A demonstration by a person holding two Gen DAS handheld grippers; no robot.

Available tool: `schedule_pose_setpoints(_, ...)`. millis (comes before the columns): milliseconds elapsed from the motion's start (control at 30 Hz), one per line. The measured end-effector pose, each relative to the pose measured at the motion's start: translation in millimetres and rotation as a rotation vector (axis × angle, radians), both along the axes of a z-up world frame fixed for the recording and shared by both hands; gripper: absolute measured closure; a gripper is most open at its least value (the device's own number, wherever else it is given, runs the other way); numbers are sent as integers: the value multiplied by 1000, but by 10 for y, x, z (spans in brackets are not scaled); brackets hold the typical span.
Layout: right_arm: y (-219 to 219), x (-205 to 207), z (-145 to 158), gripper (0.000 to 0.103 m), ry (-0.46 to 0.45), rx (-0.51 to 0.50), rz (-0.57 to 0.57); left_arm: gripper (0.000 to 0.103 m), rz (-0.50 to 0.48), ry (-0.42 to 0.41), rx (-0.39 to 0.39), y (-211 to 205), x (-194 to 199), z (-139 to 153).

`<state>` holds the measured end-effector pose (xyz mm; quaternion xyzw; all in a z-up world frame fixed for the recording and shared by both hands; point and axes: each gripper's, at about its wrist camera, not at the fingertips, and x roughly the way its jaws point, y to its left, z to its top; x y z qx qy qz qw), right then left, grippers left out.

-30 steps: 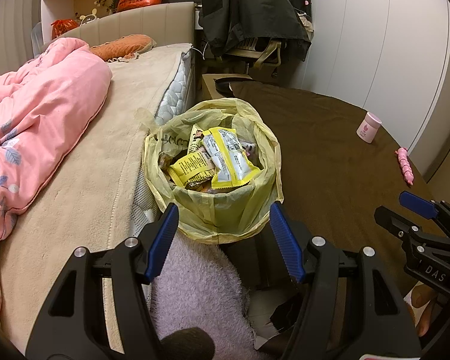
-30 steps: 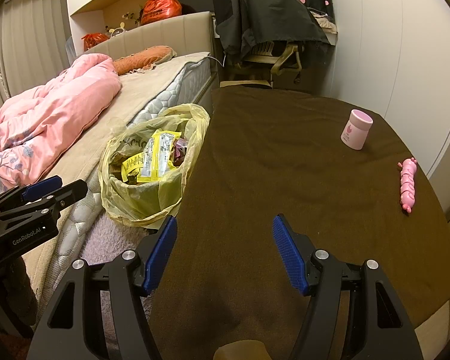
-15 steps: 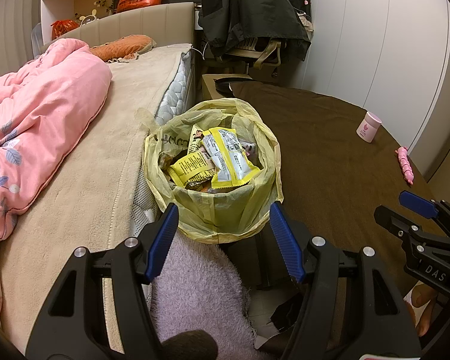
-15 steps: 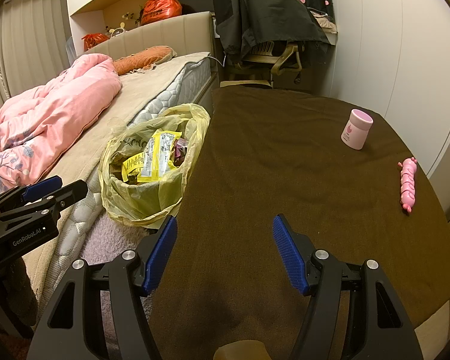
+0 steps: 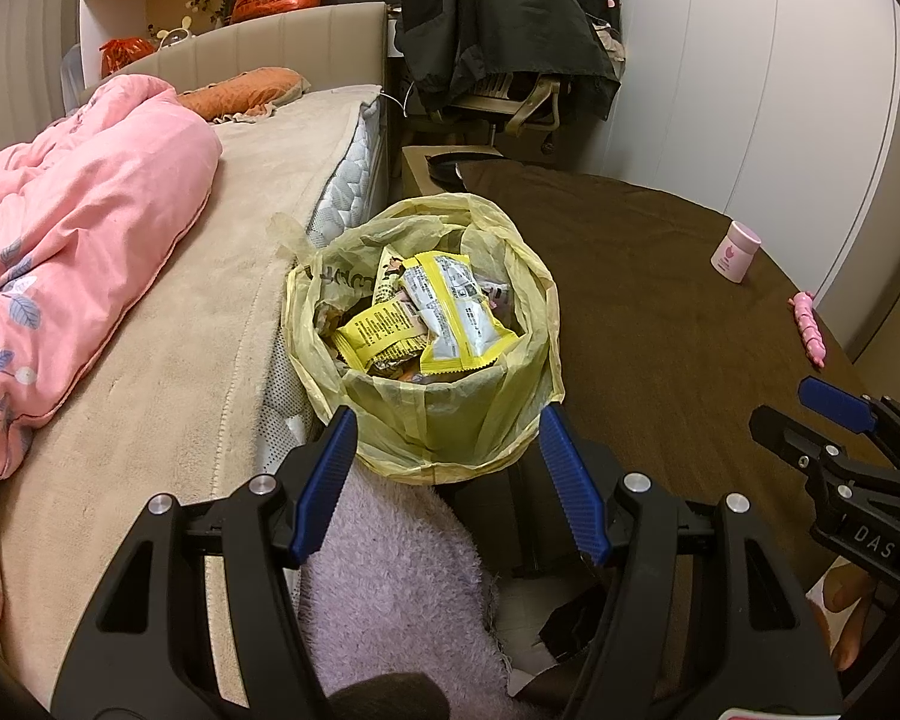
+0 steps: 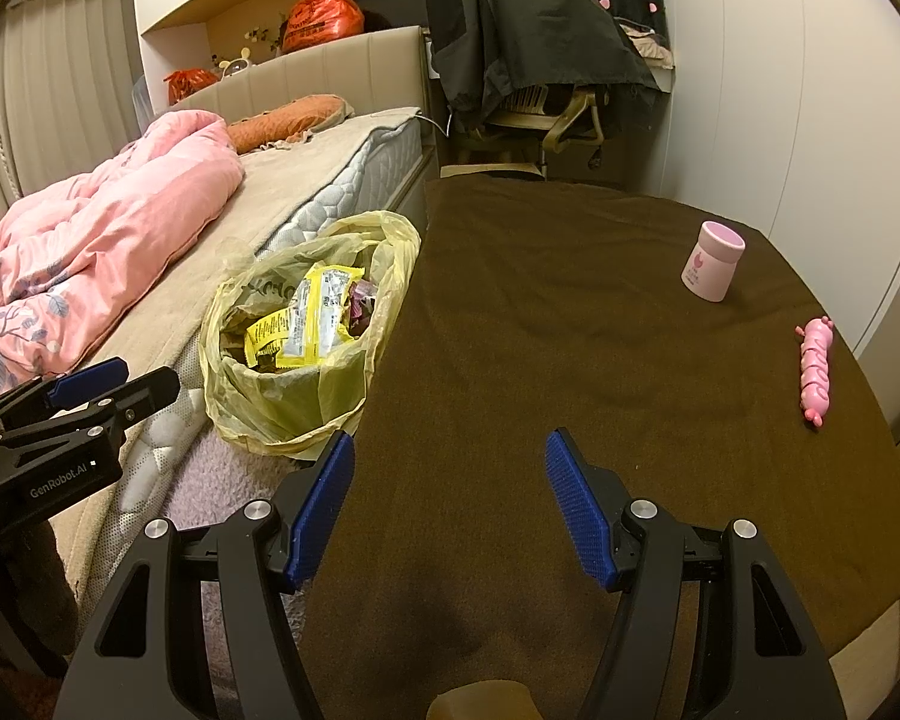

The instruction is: Collect trash

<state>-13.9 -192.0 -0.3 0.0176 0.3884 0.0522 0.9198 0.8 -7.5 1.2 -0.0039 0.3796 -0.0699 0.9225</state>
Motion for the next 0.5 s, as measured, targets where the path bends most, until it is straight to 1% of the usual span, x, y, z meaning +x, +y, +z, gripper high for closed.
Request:
schedule_pose_setpoints(233,13,14,3,41,-1,-3,0,43,3,-11,-10,34,-6,14)
schedule_pose_setpoints(500,38,14,17,41,7,-7,2,43,4,-3,-14,55,5,19)
